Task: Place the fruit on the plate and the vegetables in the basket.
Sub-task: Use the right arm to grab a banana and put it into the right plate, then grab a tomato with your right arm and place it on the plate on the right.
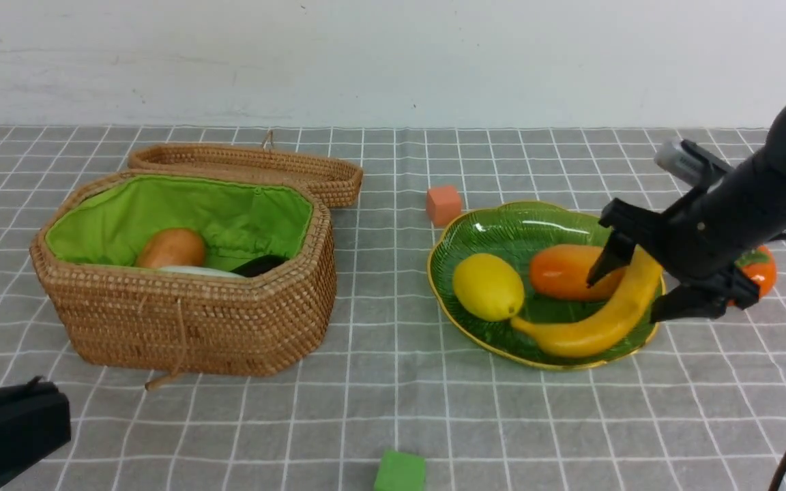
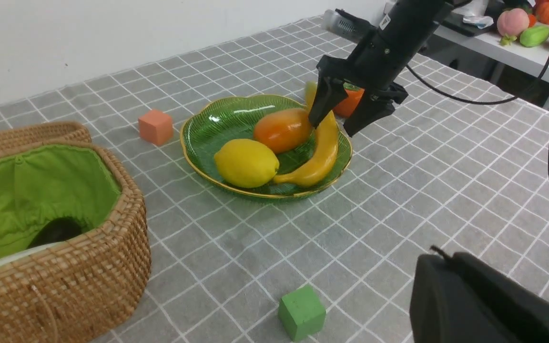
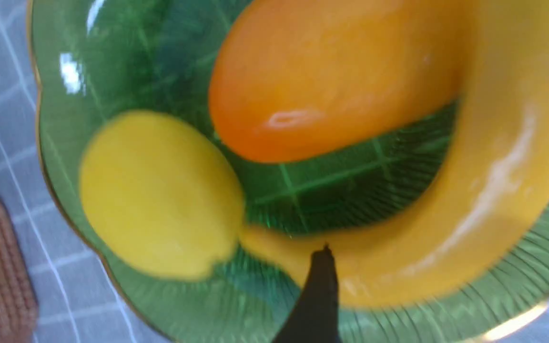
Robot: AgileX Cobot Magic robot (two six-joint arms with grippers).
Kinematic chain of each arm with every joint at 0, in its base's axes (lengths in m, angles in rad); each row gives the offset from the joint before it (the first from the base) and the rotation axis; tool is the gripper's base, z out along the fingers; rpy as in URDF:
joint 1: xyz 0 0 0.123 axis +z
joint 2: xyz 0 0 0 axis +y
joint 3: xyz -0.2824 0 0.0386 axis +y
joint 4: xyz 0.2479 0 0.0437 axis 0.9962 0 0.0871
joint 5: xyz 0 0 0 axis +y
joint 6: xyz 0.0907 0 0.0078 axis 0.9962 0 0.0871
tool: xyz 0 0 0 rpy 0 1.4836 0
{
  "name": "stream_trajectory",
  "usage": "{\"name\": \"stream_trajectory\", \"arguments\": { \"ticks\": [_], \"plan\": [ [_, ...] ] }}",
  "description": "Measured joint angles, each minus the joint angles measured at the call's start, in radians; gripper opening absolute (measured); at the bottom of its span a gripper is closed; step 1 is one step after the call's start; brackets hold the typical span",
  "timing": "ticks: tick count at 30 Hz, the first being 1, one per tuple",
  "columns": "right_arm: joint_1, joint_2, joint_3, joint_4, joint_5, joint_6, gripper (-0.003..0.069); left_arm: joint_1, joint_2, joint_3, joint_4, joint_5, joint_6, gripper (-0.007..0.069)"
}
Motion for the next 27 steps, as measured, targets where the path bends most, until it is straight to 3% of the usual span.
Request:
{"name": "stream_trajectory", "arguments": {
  "ticks": [4,7,12,15,22,27],
  "plan": [
    [-0.036,-0.039,-0.104,-0.156,0.100,-0.015,0.0643,0.000,0.000,0.000,-0.001,-0.030,0.004,-0.0002],
    [-0.099,-0.057,-0.134,-0.300,0.115,-0.015,0.0575,0.000,0.000,0.000,-0.006,-0.058,0.029,-0.0002],
    [-0.227,-0.015,-0.137,-0.337,0.095,-0.049,0.0520,0.000,0.008,0.000,-0.033,-0.116,0.067,-0.0002],
    [-0.292,0.023,-0.137,-0.254,0.046,-0.118,0.0529,0.000,0.017,0.000,-0.039,-0.115,0.074,-0.0002],
    [-0.429,0.161,-0.156,0.123,-0.056,-0.422,0.0597,0.000,0.036,0.000,-0.044,-0.115,0.074,-0.0002],
    [-0.440,0.245,-0.180,0.251,-0.087,-0.538,0.0598,0.000,0.037,0.000,-0.043,-0.115,0.074,0.0000]
  ]
}}
